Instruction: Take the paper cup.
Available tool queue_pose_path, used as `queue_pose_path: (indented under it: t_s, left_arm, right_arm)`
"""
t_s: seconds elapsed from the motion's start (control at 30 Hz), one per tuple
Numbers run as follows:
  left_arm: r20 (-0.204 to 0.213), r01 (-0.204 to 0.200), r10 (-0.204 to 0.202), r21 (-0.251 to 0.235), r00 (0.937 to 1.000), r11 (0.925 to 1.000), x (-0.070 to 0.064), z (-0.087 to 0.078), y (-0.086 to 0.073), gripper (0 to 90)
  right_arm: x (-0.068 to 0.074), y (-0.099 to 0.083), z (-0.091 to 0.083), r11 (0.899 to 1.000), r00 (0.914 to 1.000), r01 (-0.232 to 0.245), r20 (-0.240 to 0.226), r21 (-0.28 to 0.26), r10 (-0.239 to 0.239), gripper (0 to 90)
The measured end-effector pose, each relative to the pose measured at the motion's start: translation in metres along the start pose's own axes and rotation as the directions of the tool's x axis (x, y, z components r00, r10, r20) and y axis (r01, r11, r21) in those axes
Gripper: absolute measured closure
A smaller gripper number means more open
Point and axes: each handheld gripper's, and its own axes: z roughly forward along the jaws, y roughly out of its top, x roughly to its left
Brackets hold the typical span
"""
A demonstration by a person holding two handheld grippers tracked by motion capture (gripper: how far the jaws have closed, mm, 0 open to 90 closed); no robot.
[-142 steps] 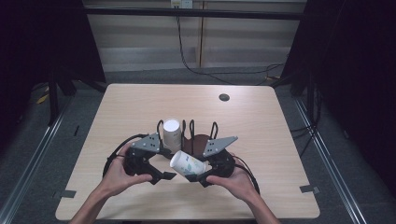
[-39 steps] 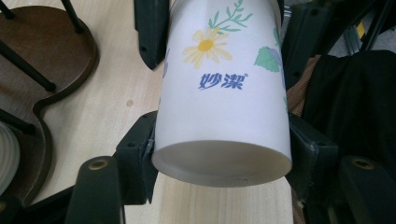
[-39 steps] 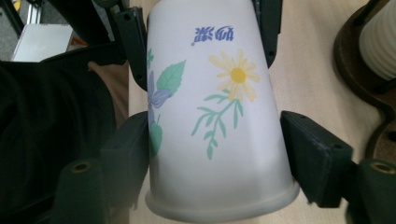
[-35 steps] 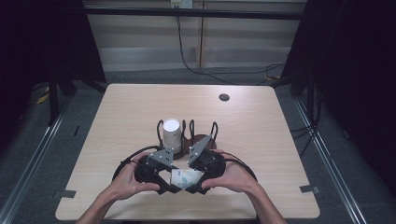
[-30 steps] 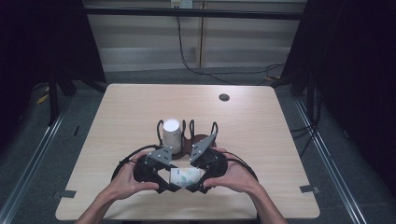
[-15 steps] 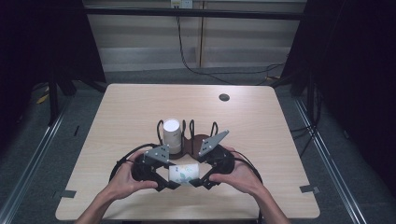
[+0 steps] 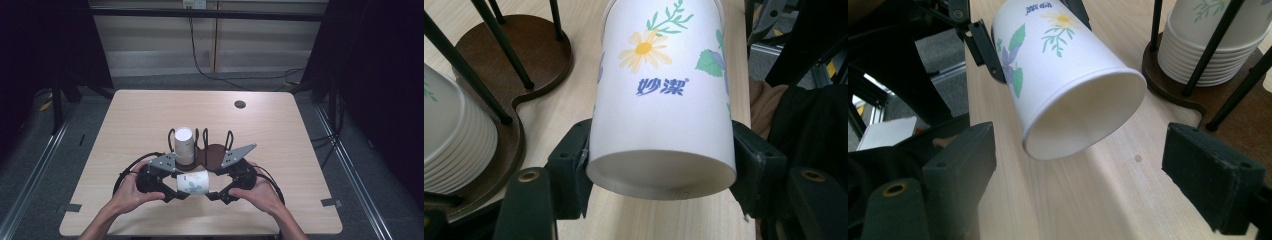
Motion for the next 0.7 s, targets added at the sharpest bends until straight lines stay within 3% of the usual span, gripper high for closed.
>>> queue_pose_path:
  t_s: [0.2, 0.4, 0.7]
  left_arm:
    - [0.000, 0.011, -0.011, -0.033, 0.9999, 0.9994, 0.000, -0.002, -0.002, 36.3]
    - [-0.017, 0.020, -0.021, -0.053, 0.9996, 0.9984, -0.001, -0.007, -0.007, 36.3]
    - [-0.013, 0.036, -0.038, -0.125, 0.9992, 0.9915, 0.001, -0.009, -0.012, 36.5]
  right_arm:
    - [0.001, -0.004, 0.003, 1.000, 0.9998, -0.013, -0.017, -0.001, 0.013, 13.8]
    - [0.000, -0.005, -0.001, 0.996, 0.9992, -0.031, -0.027, -0.087, 0.029, 13.8]
    - [0.002, -0.005, -0.001, 0.989, 0.9991, -0.035, -0.027, -0.141, 0.031, 14.2]
